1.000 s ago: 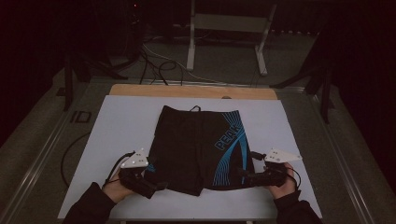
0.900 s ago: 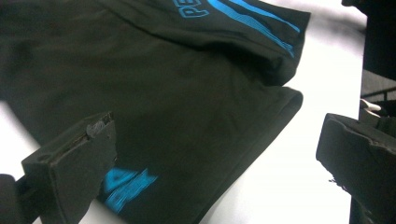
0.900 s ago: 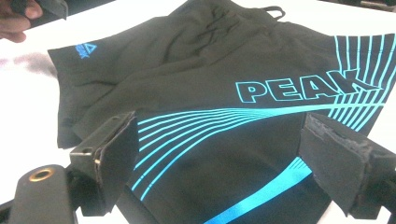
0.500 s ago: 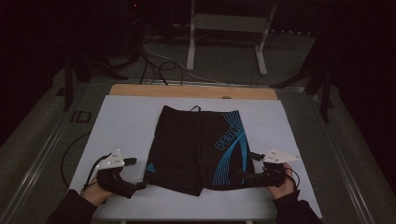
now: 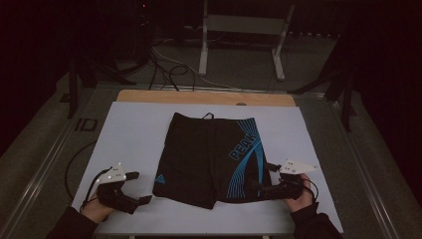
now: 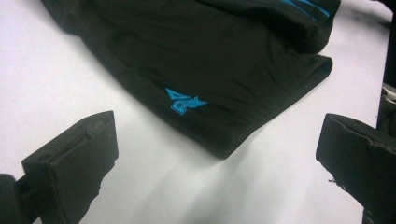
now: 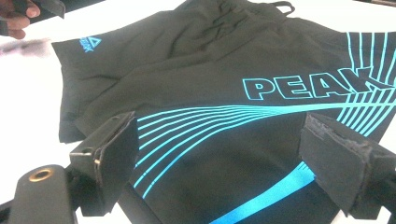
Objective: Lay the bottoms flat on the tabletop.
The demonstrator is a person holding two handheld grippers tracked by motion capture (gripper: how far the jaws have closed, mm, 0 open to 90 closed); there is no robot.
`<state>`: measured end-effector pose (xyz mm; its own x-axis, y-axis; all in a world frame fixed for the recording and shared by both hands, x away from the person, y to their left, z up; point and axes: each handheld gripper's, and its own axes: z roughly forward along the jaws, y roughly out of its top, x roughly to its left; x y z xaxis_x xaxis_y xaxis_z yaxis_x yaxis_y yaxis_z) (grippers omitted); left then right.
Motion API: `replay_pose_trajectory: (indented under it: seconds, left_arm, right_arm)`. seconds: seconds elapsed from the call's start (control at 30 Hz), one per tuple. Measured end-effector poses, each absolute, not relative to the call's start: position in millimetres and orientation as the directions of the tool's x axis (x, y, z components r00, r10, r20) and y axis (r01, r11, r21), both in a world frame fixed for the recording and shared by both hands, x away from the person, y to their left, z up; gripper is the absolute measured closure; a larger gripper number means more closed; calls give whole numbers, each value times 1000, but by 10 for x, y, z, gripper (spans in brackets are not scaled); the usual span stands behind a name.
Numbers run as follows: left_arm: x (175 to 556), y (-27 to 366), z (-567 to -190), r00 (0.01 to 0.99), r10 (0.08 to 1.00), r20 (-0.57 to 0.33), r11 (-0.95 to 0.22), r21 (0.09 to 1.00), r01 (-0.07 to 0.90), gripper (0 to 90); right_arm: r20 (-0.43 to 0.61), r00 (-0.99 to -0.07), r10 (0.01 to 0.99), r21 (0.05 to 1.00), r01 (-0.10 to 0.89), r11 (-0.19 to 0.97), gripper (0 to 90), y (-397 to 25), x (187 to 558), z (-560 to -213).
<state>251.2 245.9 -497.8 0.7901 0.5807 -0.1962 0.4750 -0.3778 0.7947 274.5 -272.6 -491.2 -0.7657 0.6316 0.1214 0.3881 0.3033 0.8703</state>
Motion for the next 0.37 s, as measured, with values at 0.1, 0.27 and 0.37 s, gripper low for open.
replay_pose_trajectory:
  seconds: [0.1, 0.27, 0.37]
  left_arm:
    - [2504, 2471, -4973, 791, 578, -199, -374, 797, 474, 0]
    - [2502, 2462, -4970, 797, 571, -199, -373, 802, 467, 0]
    - [2504, 2462, -4962, 797, 571, -198, -371, 804, 465, 0]
  right_arm:
    - [120, -766, 632, 869, 389, 306, 132, -2727, 2746, -4916]
    - [121, -767, 631, 870, 388, 304, 132, -2723, 2750, -4924]
    - [120, -764, 634, 870, 388, 304, 132, -2725, 2748, -4919]
